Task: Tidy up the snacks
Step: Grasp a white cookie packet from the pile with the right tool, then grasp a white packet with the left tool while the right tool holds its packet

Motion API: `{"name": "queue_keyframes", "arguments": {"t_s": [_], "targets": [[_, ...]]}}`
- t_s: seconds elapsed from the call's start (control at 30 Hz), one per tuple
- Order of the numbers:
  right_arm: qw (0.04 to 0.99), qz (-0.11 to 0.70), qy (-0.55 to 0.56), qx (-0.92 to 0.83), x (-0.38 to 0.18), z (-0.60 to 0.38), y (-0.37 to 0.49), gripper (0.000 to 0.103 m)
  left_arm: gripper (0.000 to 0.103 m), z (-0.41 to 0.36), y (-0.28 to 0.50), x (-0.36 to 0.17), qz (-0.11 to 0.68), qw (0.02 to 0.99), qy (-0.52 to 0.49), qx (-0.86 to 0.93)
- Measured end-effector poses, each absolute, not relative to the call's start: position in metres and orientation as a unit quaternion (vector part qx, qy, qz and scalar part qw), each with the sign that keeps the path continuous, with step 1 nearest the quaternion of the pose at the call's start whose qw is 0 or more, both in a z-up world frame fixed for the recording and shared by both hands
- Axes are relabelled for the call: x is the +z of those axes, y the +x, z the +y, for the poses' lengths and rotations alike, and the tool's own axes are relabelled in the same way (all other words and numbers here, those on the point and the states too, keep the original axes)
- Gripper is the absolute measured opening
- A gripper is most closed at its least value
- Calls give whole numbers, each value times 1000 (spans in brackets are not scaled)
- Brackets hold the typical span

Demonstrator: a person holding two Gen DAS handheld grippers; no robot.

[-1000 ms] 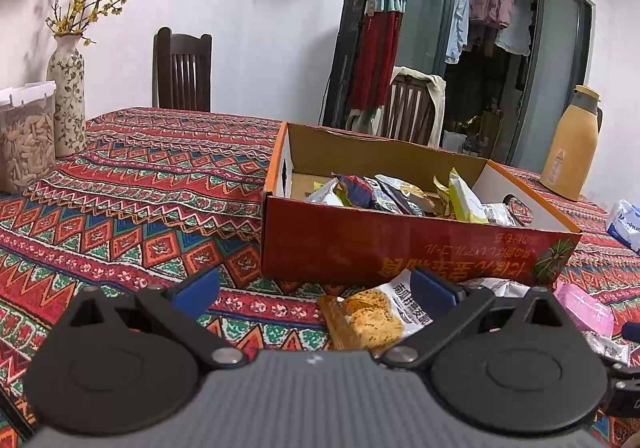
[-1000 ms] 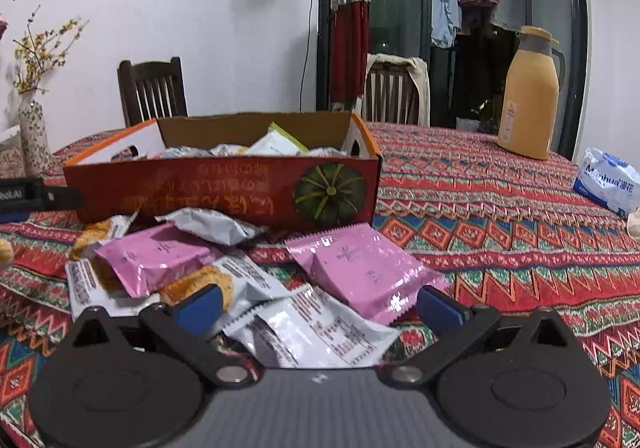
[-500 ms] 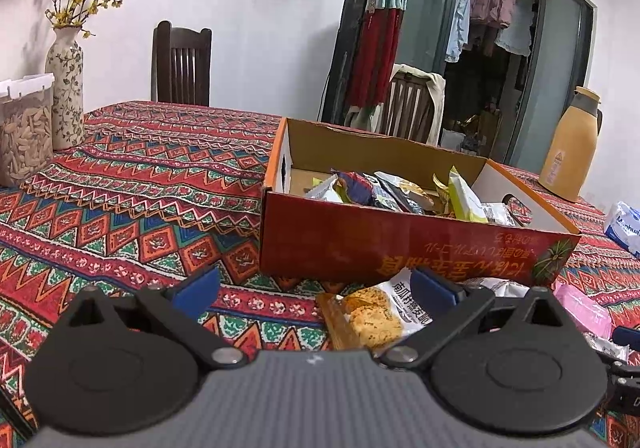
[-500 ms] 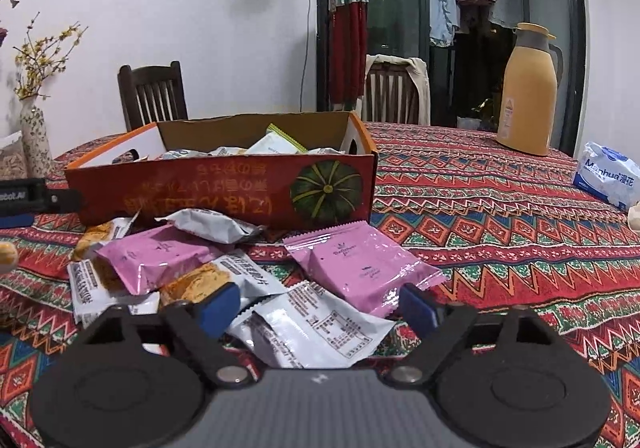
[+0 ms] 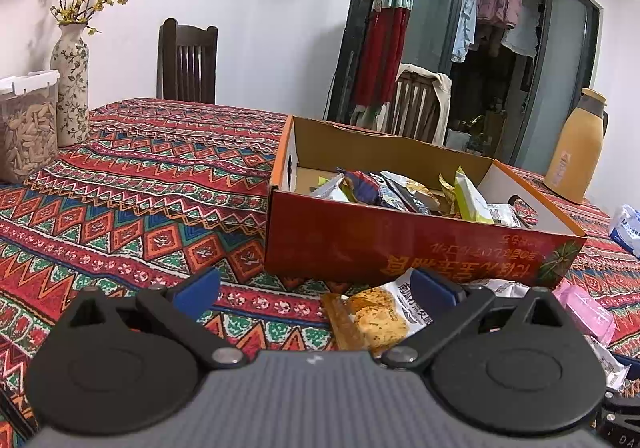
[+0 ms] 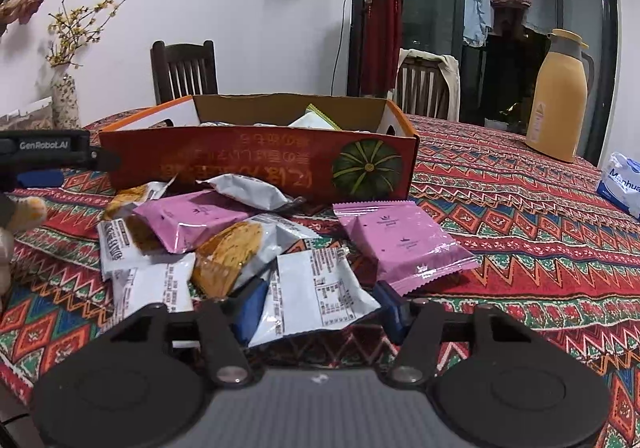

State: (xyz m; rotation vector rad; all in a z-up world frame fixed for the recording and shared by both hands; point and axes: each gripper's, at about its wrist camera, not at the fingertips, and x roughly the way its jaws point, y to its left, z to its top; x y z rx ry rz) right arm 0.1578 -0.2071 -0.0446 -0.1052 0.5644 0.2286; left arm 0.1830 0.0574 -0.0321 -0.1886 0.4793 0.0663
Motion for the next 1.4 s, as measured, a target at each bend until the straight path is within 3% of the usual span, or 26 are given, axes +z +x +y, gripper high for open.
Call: {"name": "queue_keyframes", "arguments": {"t_s": [0.5, 0.8, 1.07, 1.23, 1.33, 1.4], "targets": [[957, 259, -40, 122, -44, -216, 138, 53, 103, 58, 184, -33, 243, 963, -88, 78], [960, 244, -23, 135, -40, -232, 122, 43, 103, 53, 174, -31, 268, 954, -84, 101], [958, 251, 6, 141, -40, -239, 128, 56, 103, 21, 152, -23, 273, 957, -75, 66], [956, 259, -12, 137, -43, -231, 140, 56, 103, -4, 145, -18, 284, 955, -68, 55], [956, 261, -33, 132, -49, -226, 143, 53, 103, -16, 143, -18, 293, 953, -67, 48], [956, 256, -37, 137, -48, -225, 139, 43, 103, -25, 141, -20, 300, 951, -65, 44]]}}
